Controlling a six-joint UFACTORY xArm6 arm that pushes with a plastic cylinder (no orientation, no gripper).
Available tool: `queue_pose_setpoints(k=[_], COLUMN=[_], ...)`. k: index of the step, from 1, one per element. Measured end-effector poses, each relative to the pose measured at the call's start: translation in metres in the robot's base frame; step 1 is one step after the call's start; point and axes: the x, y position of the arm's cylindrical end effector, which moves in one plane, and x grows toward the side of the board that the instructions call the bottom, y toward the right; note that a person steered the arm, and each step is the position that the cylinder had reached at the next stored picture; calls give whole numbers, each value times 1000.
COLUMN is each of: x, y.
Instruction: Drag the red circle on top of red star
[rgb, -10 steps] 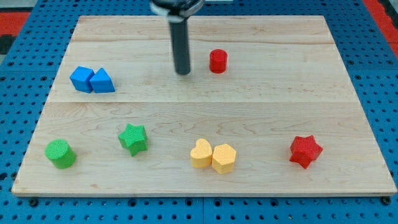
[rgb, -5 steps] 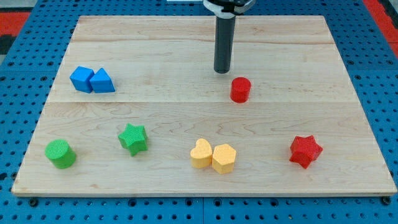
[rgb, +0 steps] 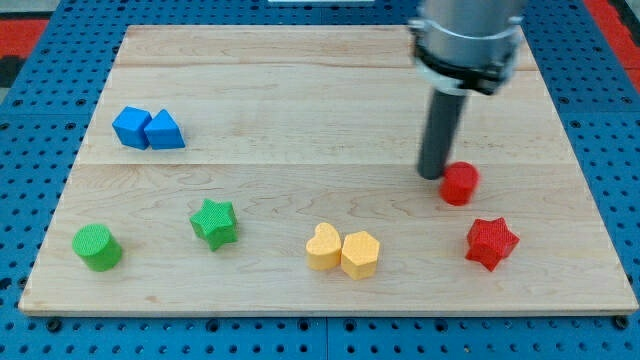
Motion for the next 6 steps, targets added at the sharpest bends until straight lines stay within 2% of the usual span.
queue_pose_setpoints(k=[2, 3, 4, 6], x=[-38, -9, 3, -4], y=[5, 37, 35, 9])
